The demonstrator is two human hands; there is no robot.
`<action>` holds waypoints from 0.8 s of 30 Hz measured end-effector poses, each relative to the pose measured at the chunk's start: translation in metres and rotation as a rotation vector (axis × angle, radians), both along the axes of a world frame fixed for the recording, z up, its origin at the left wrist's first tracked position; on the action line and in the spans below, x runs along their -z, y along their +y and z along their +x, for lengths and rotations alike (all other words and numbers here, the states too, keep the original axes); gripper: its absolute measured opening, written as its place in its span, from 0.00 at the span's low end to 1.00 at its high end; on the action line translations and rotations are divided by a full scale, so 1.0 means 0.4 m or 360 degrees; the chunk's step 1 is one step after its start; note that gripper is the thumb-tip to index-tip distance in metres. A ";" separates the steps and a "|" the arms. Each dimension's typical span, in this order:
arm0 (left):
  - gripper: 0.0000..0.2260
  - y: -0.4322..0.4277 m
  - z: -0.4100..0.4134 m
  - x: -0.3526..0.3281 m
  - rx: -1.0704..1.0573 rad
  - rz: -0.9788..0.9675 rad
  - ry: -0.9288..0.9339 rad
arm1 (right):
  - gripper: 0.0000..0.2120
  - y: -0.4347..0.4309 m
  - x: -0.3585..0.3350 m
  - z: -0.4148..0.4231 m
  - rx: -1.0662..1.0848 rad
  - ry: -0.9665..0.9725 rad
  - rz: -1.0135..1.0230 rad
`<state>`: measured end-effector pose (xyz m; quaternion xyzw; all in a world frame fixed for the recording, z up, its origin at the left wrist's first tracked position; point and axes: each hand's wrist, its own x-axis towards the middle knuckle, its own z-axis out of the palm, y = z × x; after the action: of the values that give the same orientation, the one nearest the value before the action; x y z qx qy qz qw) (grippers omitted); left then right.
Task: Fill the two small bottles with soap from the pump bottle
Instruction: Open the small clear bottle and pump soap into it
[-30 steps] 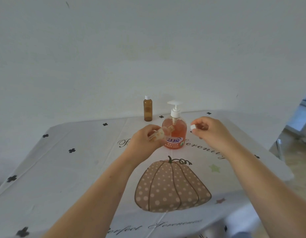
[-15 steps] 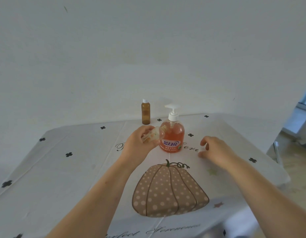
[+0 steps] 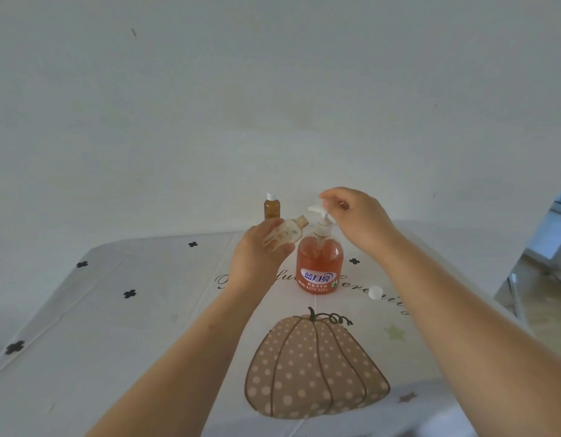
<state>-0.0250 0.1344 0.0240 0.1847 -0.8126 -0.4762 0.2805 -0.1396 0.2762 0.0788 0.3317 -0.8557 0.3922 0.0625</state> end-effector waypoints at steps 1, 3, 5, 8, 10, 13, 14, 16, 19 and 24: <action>0.19 -0.002 -0.003 -0.002 0.0003 -0.0006 0.0009 | 0.13 -0.002 0.001 -0.002 -0.0007 -0.0001 0.0019; 0.19 -0.006 -0.009 -0.004 0.0005 -0.0025 0.0021 | 0.12 -0.006 0.004 -0.006 -0.0004 -0.0015 0.0011; 0.20 -0.007 -0.014 -0.008 -0.0003 -0.0046 0.0027 | 0.11 -0.008 0.005 -0.006 0.0008 -0.0017 0.0001; 0.20 -0.011 -0.024 -0.017 -0.0029 -0.0062 0.0046 | 0.09 -0.010 -0.001 -0.009 0.0003 -0.0031 0.0007; 0.20 -0.014 -0.028 -0.022 -0.0032 -0.0102 0.0061 | 0.08 -0.008 -0.007 -0.011 -0.0008 -0.0044 0.0033; 0.20 -0.018 -0.032 -0.030 -0.0031 -0.0178 0.0060 | 0.07 -0.007 -0.016 -0.015 -0.0012 -0.0079 0.0094; 0.21 -0.022 -0.033 -0.033 -0.0022 -0.0170 0.0062 | 0.07 -0.007 -0.020 -0.016 -0.0012 -0.0101 0.0115; 0.22 -0.036 -0.041 -0.038 0.0013 -0.0076 0.0061 | 0.07 -0.010 -0.028 -0.023 -0.0020 -0.0147 0.0145; 0.22 -0.057 -0.046 -0.041 0.0064 0.0000 -0.0004 | 0.08 -0.030 -0.041 -0.034 -0.0027 -0.0140 0.0110; 0.18 -0.080 -0.046 -0.041 0.0181 0.0075 -0.0045 | 0.13 -0.108 -0.080 -0.069 0.0094 -0.0075 0.0036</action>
<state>-0.0434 0.1024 0.0405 0.1513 -0.8143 -0.5077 0.2372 -0.1671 0.2328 0.1109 0.2977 -0.8707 0.3882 0.0503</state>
